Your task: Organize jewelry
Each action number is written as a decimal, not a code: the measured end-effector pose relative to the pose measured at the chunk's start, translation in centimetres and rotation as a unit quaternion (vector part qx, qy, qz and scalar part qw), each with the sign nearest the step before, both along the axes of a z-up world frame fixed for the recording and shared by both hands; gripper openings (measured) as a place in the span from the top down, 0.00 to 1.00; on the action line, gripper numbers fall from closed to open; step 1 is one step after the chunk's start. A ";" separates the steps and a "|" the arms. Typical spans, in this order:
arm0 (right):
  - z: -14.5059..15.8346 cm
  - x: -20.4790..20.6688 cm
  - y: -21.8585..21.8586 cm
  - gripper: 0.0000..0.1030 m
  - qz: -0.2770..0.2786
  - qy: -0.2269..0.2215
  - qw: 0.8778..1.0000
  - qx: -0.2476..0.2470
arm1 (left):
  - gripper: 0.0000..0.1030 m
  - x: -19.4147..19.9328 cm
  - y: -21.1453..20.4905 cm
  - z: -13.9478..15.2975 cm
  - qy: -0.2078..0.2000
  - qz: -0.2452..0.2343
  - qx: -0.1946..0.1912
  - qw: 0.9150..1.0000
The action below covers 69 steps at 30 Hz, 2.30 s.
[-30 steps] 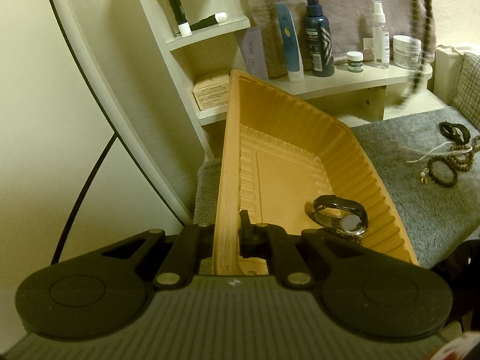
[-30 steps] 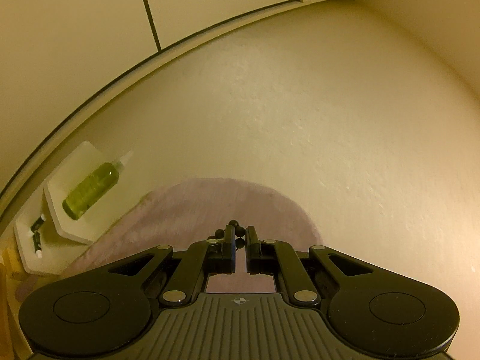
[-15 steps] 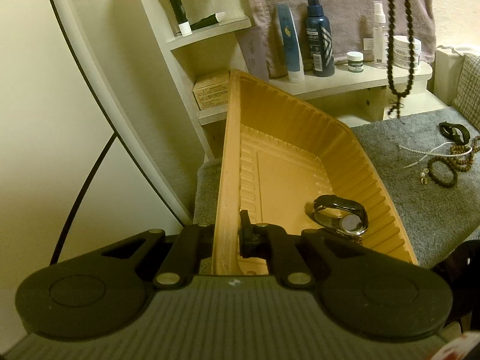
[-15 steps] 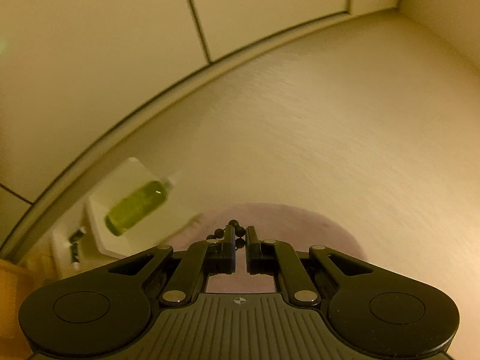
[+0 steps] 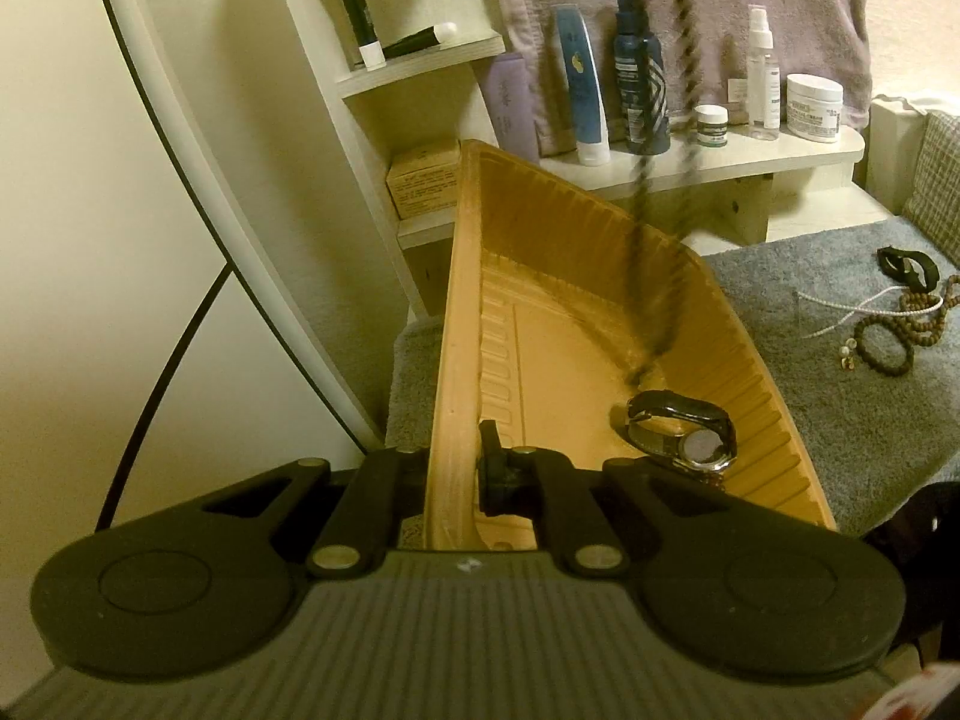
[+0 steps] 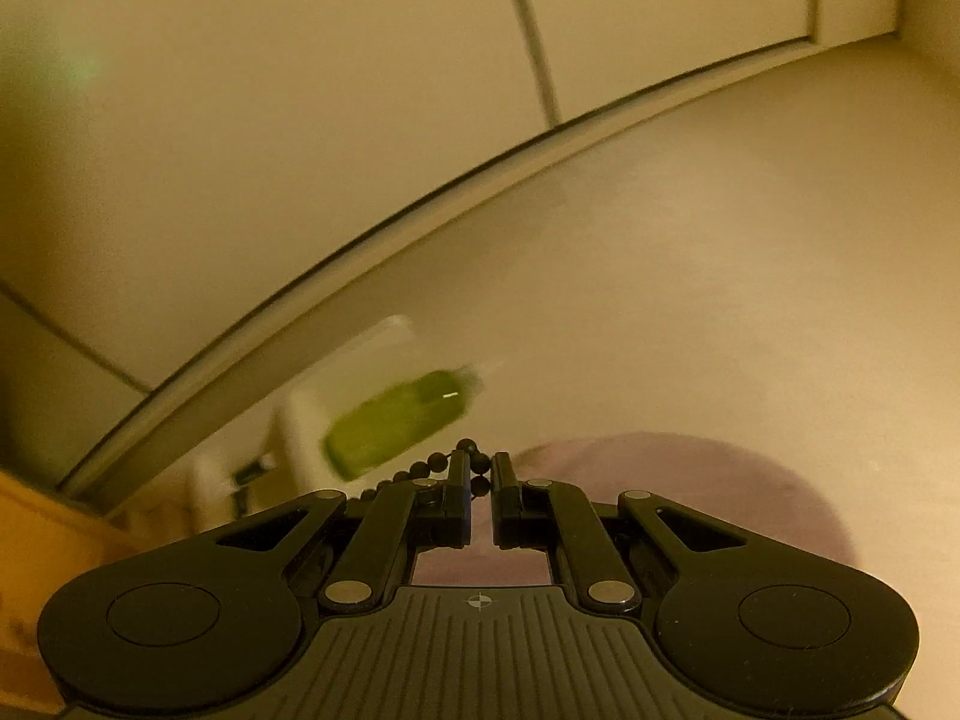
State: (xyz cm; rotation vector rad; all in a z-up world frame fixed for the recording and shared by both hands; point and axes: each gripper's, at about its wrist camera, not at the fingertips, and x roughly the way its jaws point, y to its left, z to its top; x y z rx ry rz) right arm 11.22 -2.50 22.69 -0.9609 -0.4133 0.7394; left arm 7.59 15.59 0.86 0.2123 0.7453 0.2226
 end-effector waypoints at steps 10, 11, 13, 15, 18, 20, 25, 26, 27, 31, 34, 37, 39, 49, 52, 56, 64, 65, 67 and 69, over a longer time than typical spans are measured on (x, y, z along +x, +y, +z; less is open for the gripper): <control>-6.4 0.6 4.1 0.94 0.049 0.041 0.992 -0.111 | 0.94 0.0 0.1 0.0 0.000 0.000 -0.002 1.000; -6.9 0.6 4.5 0.94 0.053 0.048 0.990 -0.118 | 0.94 0.0 0.1 0.0 0.000 0.000 -0.002 1.000; -7.9 0.6 5.1 0.94 0.061 0.060 0.988 -0.129 | 0.94 0.0 0.1 0.0 0.000 0.000 -0.002 1.000; -9.0 1.1 5.7 0.94 0.066 0.071 0.985 -0.139 | 0.94 0.0 0.1 0.0 0.000 0.000 -0.002 1.000; -10.5 1.8 6.6 0.94 0.069 0.091 0.981 -0.156 | 0.94 -0.1 0.1 0.0 0.000 0.000 -0.002 1.000; -11.5 2.2 6.8 0.94 0.070 0.106 0.978 -0.166 | 0.94 -0.1 0.1 0.0 0.000 0.000 -0.003 1.000; -13.7 3.1 7.3 0.94 0.063 0.149 0.970 -0.181 | 0.94 -0.1 0.0 0.0 -0.001 0.000 -0.003 1.000; -14.1 3.4 7.5 0.94 0.060 0.162 0.968 -0.182 | 0.94 -0.1 0.0 0.0 -0.001 0.000 -0.003 1.000; -14.5 3.7 7.7 0.94 0.059 0.173 0.966 -0.182 | 0.94 -0.1 0.0 0.0 -0.001 0.000 -0.003 1.000; -16.5 4.0 7.9 0.94 0.057 0.209 0.958 -0.189 | 0.94 -0.1 0.1 0.0 0.000 0.000 -0.005 1.000; -18.1 4.1 8.2 0.94 0.057 0.223 0.951 -0.206 | 0.94 0.0 0.2 0.0 0.002 0.001 -0.005 1.000; -19.8 4.6 8.4 0.94 0.058 0.230 0.945 -0.226 | 0.94 0.1 0.2 -0.1 0.002 0.001 -0.005 1.000; -20.7 4.8 8.5 0.94 0.060 0.234 0.940 -0.240 | 0.94 0.1 0.3 -0.1 0.002 0.001 -0.005 1.000; -21.1 5.3 8.1 0.94 0.072 0.238 0.938 -0.241 | 0.95 0.2 0.4 -0.1 0.003 0.002 -0.005 1.000; -21.1 5.1 7.8 0.94 0.083 0.238 0.940 -0.232 | 0.95 0.2 0.5 -0.2 0.003 0.002 -0.005 1.000; -21.2 4.9 7.4 0.93 0.075 0.230 0.945 -0.221 | 0.95 0.2 0.6 -0.1 0.003 0.003 -0.006 1.000; -19.0 5.6 2.3 0.91 0.005 0.263 0.960 -0.097 | 0.95 0.2 0.5 -0.2 0.002 0.004 -0.006 1.000; -18.9 5.8 1.3 0.90 -0.012 0.275 0.959 -0.070 | 0.95 0.2 0.5 -0.2 0.002 0.004 -0.006 1.000; -18.9 6.1 -1.1 0.85 -0.049 0.300 0.953 -0.018 | 0.95 0.2 0.5 -0.1 0.002 0.004 -0.006 1.000; -19.0 6.3 -3.6 0.67 -0.086 0.321 0.942 0.039 | 0.94 0.1 0.4 -0.1 0.001 0.003 -0.005 1.000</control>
